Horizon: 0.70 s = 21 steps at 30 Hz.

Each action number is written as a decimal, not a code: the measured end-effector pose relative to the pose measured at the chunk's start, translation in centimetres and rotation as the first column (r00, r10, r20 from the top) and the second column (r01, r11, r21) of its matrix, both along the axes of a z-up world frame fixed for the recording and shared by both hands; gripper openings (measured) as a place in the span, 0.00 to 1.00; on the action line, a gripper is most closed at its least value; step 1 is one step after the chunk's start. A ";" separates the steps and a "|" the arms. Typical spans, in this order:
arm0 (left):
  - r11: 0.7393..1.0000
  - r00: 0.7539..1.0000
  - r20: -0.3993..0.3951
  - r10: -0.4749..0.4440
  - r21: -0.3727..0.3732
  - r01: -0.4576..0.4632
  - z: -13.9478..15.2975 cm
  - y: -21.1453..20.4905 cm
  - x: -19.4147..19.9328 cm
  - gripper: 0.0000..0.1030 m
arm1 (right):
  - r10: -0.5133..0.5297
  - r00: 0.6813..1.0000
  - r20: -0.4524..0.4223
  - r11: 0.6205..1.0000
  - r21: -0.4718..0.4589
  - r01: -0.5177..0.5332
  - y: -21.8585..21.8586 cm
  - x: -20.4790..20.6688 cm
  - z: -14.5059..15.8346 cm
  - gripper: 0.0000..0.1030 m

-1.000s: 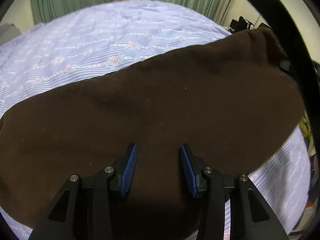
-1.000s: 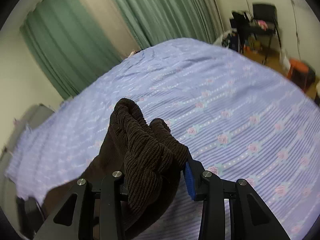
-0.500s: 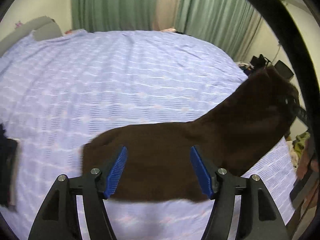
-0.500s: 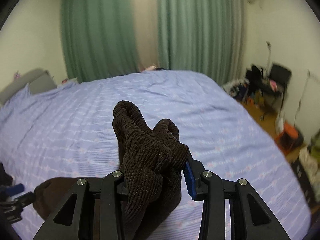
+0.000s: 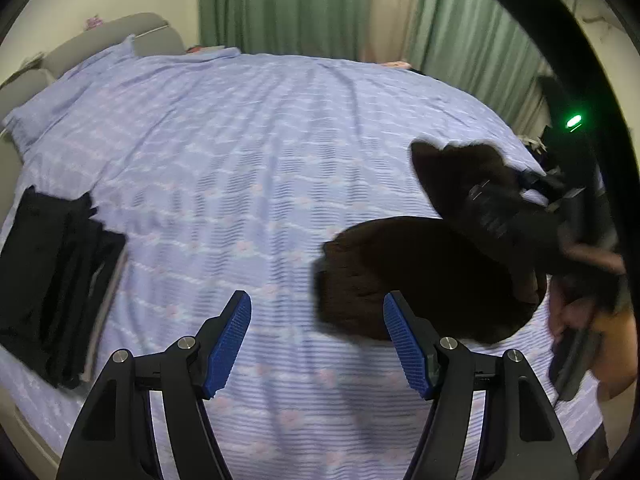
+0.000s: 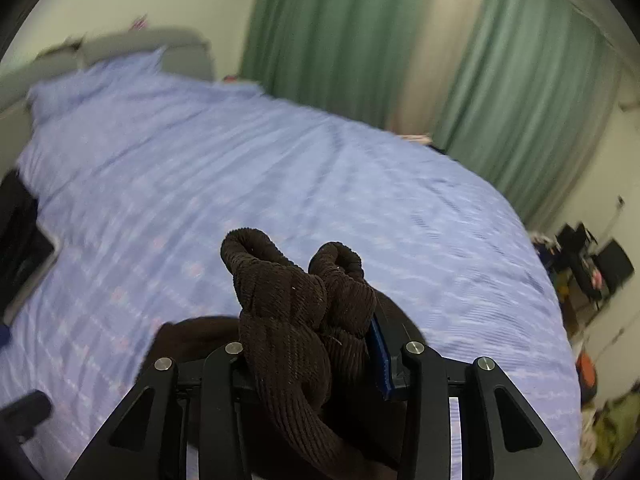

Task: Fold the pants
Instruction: 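Lift the cuffs with the right tool and fold them onto the waistband, release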

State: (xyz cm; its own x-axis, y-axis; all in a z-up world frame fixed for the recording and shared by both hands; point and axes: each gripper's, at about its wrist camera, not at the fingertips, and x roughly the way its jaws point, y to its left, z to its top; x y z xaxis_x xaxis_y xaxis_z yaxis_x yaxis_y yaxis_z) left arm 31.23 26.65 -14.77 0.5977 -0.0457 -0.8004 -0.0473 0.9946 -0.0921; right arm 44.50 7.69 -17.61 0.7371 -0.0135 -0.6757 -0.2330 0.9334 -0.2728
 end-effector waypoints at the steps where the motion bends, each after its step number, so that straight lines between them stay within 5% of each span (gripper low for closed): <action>1: 1.000 1.000 -0.005 0.016 0.003 -0.016 -0.1 0.8 -0.3 0.66 | 0.021 1.000 -0.018 1.000 -0.013 -0.021 1.4 -0.1 -0.9 0.38; 9: 0.994 0.994 -0.038 0.105 0.036 -0.104 -1.1 5.5 -2.7 0.70 | 0.094 0.982 -0.166 0.985 -0.127 -0.116 8.1 -1.5 -8.1 0.47; 11: 0.992 0.992 -0.043 0.120 0.049 -0.118 -1.3 5.8 -3.3 0.71 | 0.128 0.973 -0.194 0.982 -0.111 -0.151 8.5 -2.0 -8.5 0.73; 14: 0.989 0.989 -0.046 0.140 0.054 -0.138 -1.1 6.1 -3.7 0.76 | 0.215 0.953 -0.215 0.975 -0.016 -0.224 9.2 -3.3 -7.5 0.80; 21: 0.988 0.990 0.017 0.137 0.062 -0.138 1.8 5.7 -4.8 0.83 | 0.224 0.969 -0.102 0.973 0.076 -0.217 5.2 -8.2 -1.7 0.81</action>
State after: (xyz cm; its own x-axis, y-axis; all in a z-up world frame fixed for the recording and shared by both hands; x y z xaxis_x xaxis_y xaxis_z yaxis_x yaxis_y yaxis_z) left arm 26.42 32.32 -12.94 0.6051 0.0880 -0.7913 -0.1834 0.9826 -0.0310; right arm 36.32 12.93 -19.30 0.6387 0.1870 -0.7464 -0.4600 0.8704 -0.1755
